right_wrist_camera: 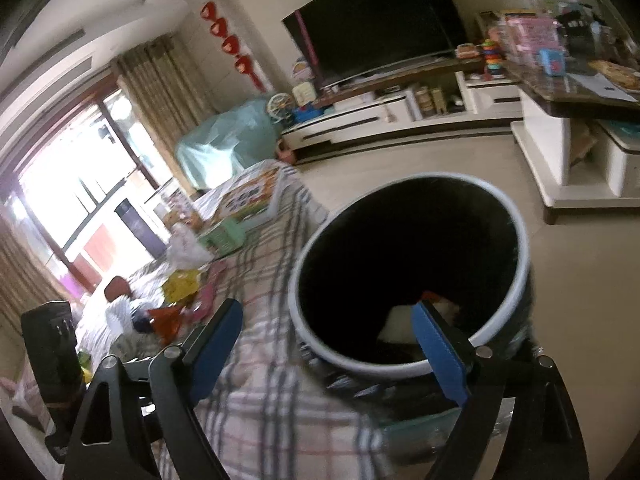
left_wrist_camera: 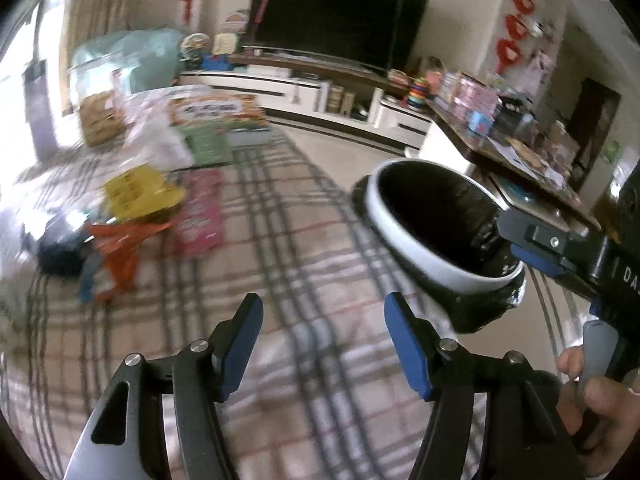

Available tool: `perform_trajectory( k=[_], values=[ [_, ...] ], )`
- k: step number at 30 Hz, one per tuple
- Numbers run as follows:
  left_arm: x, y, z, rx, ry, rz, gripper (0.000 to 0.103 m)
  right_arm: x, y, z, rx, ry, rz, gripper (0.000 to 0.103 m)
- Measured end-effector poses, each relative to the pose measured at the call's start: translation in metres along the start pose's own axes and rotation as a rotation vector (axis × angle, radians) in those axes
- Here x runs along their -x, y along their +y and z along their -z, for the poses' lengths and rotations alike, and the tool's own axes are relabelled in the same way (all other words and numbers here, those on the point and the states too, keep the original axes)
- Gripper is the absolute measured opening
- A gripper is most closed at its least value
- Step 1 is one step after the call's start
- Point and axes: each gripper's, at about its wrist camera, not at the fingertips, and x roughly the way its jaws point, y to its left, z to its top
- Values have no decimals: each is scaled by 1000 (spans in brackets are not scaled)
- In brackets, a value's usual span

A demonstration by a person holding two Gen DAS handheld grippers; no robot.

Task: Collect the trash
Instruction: 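Move both open tools back from the bin to the table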

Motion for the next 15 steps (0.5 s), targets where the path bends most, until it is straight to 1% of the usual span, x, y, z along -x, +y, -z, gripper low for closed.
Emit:
perform_trajectory(
  k=[8, 15],
  values=[
    [38, 41, 28, 92, -20, -60, 63, -15, 45, 20, 50, 53, -66, 89],
    [62, 63, 44, 153, -30, -102, 63, -26, 72, 34, 82, 91, -112, 90]
  ],
)
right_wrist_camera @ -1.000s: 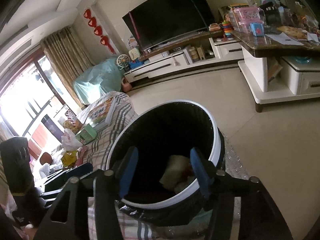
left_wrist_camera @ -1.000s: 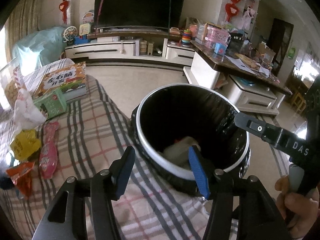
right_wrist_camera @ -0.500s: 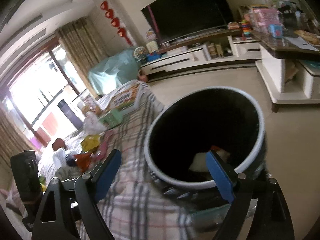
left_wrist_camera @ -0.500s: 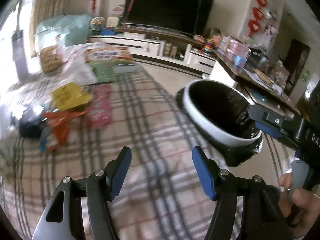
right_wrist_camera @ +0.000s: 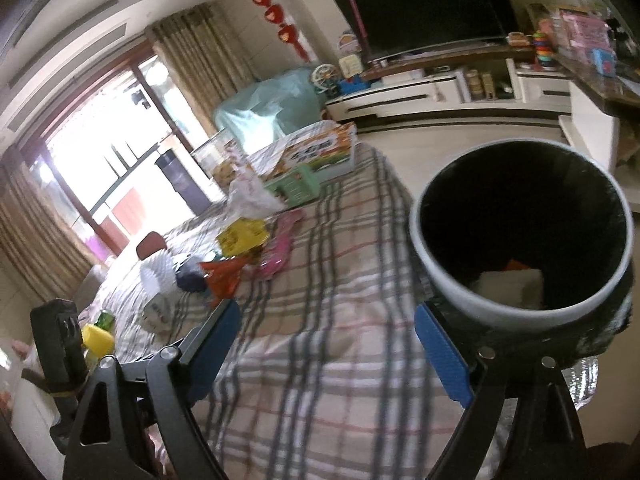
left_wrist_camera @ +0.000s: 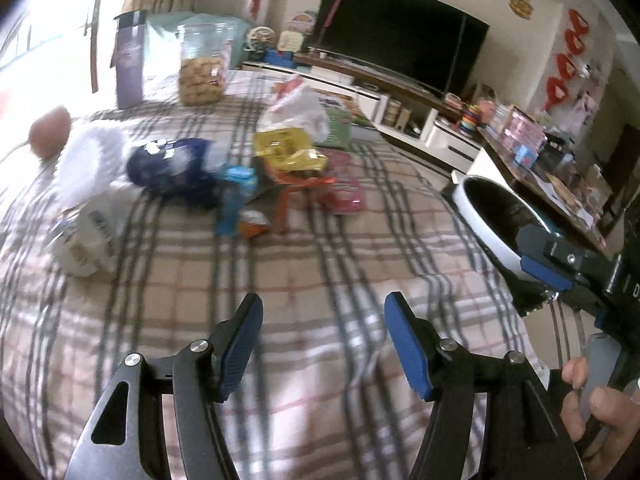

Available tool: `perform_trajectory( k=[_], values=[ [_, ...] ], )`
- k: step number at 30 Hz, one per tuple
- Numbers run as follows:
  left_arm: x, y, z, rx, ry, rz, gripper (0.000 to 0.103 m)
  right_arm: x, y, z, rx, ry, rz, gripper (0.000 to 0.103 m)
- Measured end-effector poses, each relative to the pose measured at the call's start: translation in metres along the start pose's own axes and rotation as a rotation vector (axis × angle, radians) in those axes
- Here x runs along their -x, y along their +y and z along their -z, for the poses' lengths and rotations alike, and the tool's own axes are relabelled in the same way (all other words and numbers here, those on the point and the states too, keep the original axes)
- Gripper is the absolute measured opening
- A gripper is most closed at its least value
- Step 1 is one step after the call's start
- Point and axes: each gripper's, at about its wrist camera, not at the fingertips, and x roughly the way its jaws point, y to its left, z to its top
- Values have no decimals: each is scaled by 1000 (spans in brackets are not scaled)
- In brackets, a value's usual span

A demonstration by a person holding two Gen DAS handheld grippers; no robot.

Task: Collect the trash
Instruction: 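Move both open tools back from the bin to the table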

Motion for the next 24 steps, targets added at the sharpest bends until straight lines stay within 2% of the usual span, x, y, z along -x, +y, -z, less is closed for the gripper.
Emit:
perform_trajectory(
  k=[6, 12, 20, 24],
  values=[
    [16, 17, 8, 34, -9, -26, 63, -13, 26, 9, 35, 30, -34, 90],
    [27, 41, 15, 78, -12, -54, 68, -26, 45, 15, 56, 55, -60, 90],
    [39, 70, 21, 125, -13, -99, 69, -45, 75, 24, 105, 81, -89, 90],
    [46, 85, 20, 166, -28, -129, 79, -56, 90, 25, 131, 92, -100, 90]
  ],
)
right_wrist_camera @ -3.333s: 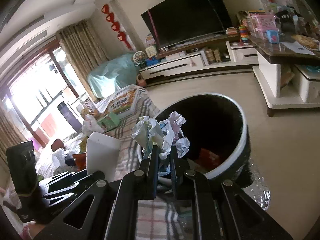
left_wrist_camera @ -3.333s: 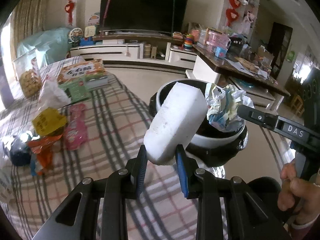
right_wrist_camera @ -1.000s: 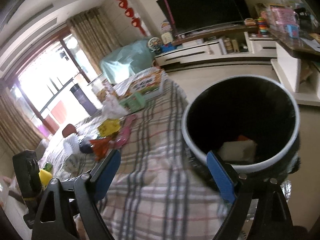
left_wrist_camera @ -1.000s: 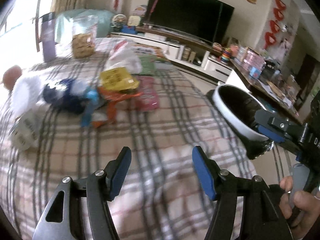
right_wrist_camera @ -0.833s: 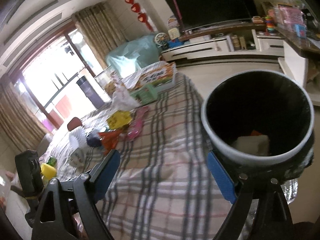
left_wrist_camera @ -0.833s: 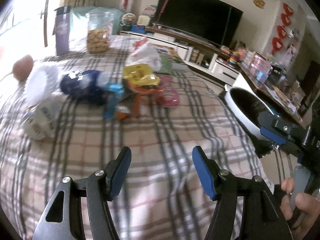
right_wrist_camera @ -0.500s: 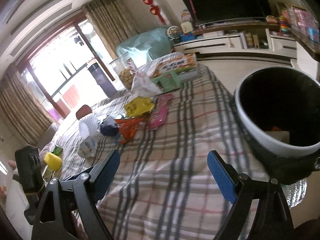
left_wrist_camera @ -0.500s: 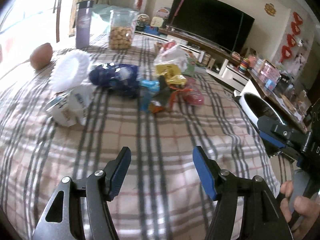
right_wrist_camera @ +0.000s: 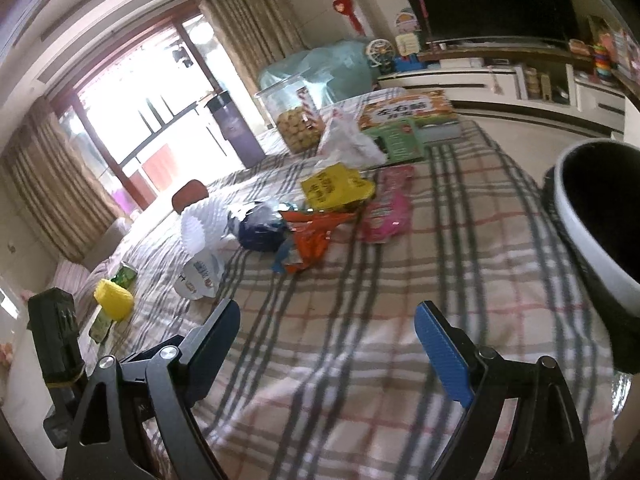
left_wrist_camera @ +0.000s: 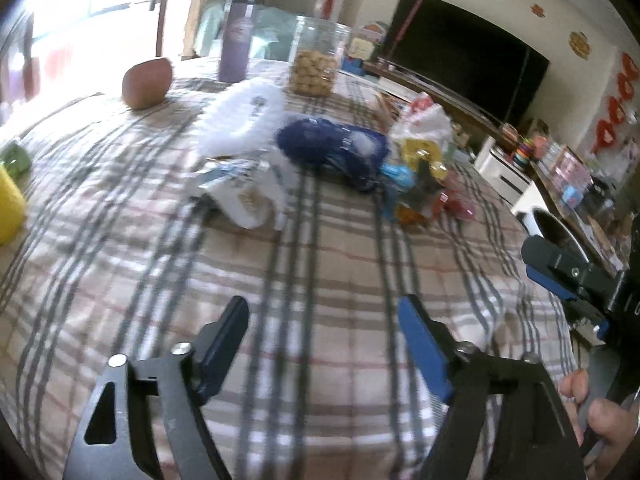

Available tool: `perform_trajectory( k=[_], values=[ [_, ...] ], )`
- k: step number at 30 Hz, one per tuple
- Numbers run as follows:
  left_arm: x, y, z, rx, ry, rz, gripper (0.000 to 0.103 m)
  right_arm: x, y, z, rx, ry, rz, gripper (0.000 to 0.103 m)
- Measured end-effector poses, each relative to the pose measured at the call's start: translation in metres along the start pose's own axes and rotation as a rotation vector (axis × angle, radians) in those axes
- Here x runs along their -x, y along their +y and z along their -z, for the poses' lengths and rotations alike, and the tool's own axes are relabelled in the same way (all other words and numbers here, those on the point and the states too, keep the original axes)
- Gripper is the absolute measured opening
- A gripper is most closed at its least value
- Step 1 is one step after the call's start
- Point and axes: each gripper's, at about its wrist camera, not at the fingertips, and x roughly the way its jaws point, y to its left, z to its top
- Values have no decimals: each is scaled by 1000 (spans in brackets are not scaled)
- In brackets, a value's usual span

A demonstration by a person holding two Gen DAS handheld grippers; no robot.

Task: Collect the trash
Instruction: 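Move both open tools back from the bin to the table, then grasp the silver foil wrapper with the left tool while the right tool grasps the orange wrapper, then carry the foil and orange wrappers in both tools over the black bin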

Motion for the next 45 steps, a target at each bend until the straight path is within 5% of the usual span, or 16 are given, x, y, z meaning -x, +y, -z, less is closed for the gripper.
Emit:
perform_trajectory(
  k=[8, 18, 21, 23, 25, 27, 29, 30, 45],
  values=[
    [-7, 26, -18, 56, -10, -35, 80, -25, 15, -7, 21, 12, -5, 85],
    [-42, 35, -54, 26, -16, -59, 88, -66, 18, -23, 17, 66, 25, 68],
    [-52, 38, -59, 37, -13, -64, 87, -78, 17, -26, 19, 81, 28, 55],
    [-59, 39, -61, 38, -7, -67, 84, -87, 16, -26, 21, 96, 27, 42],
    [-63, 40, -62, 38, -2, -41, 50, -90, 14, -26, 15, 103, 20, 25],
    [-69, 39, -61, 30, 21, -11, 30, -89, 13, -25, 12, 90, 19, 21],
    [-68, 38, -61, 18, 10, -3, 23, -85, 12, -24, 12, 79, 15, 18],
    [-66, 35, -61, 1, 0, -2, 12, -83, 12, -23, 14, 77, 16, 10],
    [-42, -3, -33, -73, 10, 117, 7, -27, -8, -8, -11, 23, -18, 4]
  ],
)
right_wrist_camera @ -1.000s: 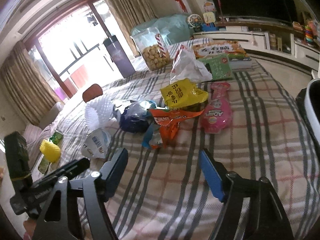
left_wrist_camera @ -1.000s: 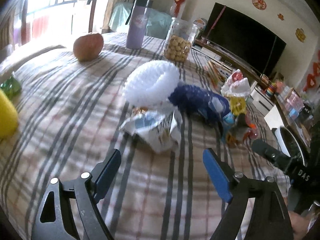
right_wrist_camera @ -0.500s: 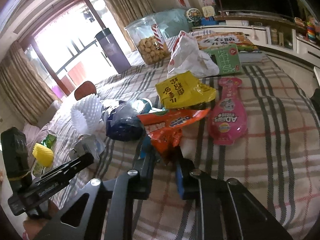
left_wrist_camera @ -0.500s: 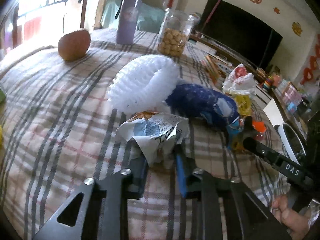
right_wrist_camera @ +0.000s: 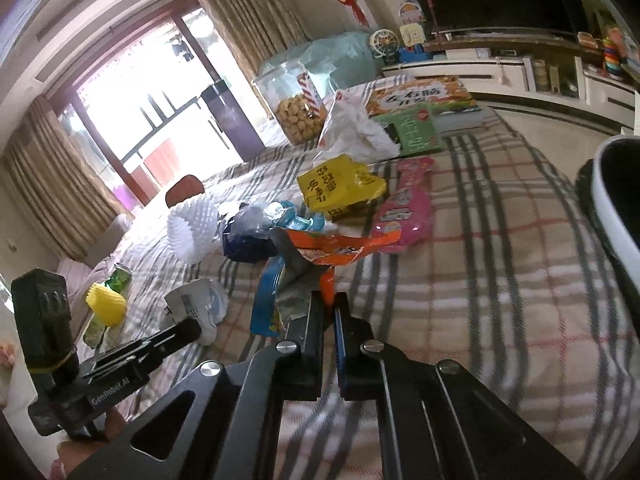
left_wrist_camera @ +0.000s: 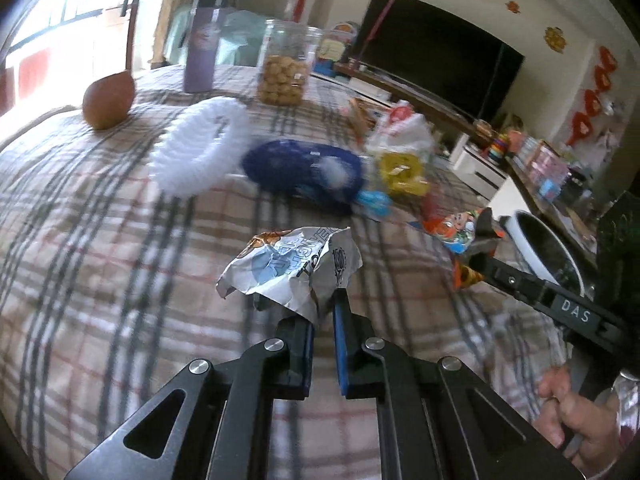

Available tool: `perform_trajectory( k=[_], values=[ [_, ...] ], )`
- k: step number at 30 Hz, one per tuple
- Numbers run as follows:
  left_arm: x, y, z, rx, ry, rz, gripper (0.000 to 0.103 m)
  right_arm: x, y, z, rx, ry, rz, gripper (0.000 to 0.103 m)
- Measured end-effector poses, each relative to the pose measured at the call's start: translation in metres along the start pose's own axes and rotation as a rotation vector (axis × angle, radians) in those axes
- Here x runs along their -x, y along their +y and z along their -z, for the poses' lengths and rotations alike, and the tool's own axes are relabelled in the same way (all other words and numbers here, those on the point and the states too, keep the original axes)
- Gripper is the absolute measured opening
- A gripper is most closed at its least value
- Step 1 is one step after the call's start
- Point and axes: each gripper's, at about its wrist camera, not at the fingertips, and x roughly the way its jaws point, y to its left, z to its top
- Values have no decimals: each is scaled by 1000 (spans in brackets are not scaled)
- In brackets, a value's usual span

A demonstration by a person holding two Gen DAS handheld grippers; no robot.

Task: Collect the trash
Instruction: 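Carry the foil and orange wrappers in both tools over the black bin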

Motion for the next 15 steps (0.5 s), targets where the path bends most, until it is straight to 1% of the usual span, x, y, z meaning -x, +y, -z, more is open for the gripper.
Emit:
perform_trajectory(
  k=[6, 15],
  values=[
    [7, -28, 5, -58, 1, 48, 7, 27, -13, 5, -17, -33, 11, 4],
    [0, -64, 6, -118, 22, 107, 7, 61, -40, 11, -54, -75, 48, 4]
  ],
)
